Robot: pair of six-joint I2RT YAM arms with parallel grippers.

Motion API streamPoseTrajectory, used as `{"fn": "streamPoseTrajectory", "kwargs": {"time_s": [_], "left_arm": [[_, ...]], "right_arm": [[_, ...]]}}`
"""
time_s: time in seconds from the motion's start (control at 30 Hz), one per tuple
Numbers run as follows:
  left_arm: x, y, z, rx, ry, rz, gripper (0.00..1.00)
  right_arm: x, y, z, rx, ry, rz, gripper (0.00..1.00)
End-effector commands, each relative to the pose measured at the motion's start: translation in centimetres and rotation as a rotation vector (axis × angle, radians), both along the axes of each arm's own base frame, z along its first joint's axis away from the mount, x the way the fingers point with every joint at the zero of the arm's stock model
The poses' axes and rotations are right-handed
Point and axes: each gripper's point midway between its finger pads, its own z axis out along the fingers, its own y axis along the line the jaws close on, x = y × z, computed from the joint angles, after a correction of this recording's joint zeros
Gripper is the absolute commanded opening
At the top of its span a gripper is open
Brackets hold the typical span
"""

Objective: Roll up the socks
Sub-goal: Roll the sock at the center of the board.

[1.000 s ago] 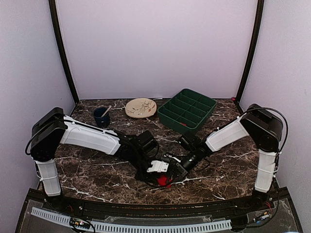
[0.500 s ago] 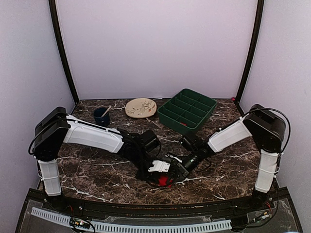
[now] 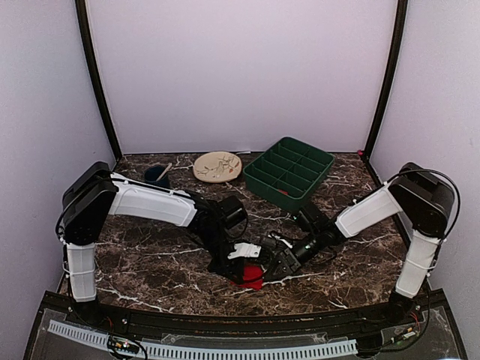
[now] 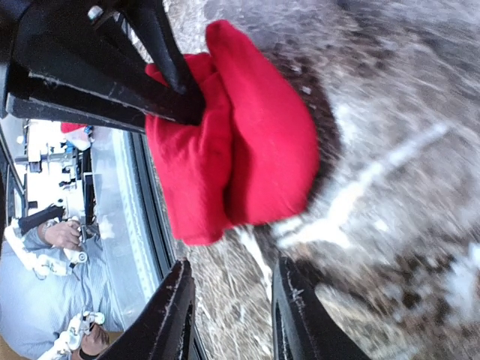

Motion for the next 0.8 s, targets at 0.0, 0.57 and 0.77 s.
{"fn": "streamPoseTrajectory", "kwargs": {"time_s": [0.0,0.57,0.77], "left_arm": [[-0.7,1.3,-0.1,0.084,0.129,0.032,0.12],[1.0,1.7,-0.5,0.162,0.333,0.148,0.13],[0.6,1.3,-0.6,0.169,0.425,0.162,0.12]], "right_arm": [[1.8,-0.3,0.8,-0.002,-0.093,-0.072,0.34],[3.5,-3.1,1.3,-0.213,-0.604,-0.222,0.34],[1.1,-1.2,2.3,-0.216,-0.783,-0.111,0.35]]}}
